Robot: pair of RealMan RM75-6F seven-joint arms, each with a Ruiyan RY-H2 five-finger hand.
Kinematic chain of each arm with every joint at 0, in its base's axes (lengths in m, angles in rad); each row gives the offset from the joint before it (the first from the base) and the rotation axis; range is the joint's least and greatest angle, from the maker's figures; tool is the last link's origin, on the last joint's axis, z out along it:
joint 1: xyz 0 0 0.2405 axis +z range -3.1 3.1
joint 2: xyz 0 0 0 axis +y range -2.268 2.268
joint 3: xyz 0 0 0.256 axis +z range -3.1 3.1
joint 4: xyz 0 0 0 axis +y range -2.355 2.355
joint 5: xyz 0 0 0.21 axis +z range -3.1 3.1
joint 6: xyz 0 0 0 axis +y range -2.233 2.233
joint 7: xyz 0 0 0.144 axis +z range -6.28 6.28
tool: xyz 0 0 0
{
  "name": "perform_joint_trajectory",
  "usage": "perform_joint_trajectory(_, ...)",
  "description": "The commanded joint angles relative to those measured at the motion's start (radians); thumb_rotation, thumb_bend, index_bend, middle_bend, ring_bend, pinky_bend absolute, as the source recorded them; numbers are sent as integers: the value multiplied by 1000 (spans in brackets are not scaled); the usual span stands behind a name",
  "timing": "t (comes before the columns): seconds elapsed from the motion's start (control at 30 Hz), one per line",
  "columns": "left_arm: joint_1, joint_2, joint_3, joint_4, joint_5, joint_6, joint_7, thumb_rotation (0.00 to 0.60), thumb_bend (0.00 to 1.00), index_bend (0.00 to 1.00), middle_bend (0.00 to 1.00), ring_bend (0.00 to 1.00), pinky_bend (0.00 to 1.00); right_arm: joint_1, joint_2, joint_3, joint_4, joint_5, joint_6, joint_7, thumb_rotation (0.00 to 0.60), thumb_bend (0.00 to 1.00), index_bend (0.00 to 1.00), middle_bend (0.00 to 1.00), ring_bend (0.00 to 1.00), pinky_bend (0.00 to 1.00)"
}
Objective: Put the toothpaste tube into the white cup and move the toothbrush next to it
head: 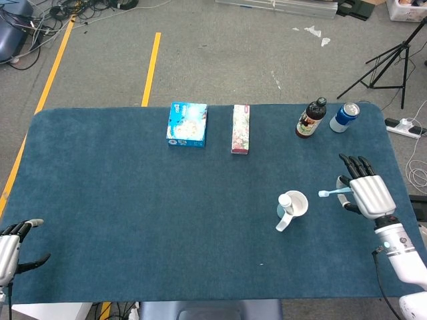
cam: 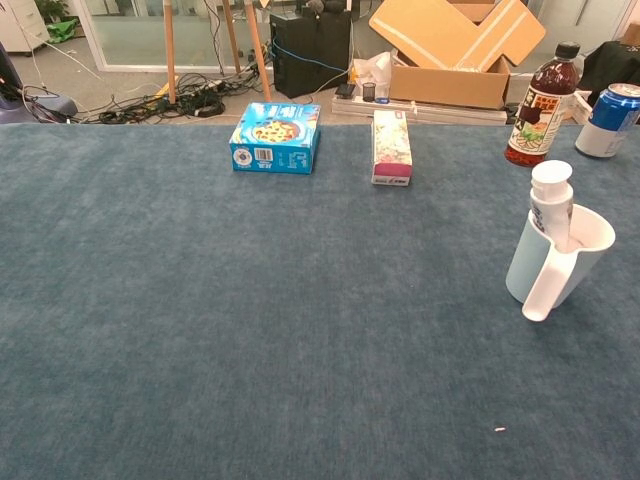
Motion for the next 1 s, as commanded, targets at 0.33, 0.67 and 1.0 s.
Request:
perform_joint_trajectory(0.33,0,3,-1,0,-3,-2,-7,600,98,282,341,349,451,13,-15,14,-18,-110,79,309,600,345,592,0,0,1)
perform_joint_trajectory(0.67,1,7,0,-2,1,2,-17,600,97,282,341,349,451,44,-89,3,35,-184,128,558,600,344,592,0,0,1)
perform_joint_trajectory(1.0,3,10,0,-4,4,5,-24,600,98,282,341,349,451,60,-148,-15,99,-188,126,731,600,344,592,0,0,1)
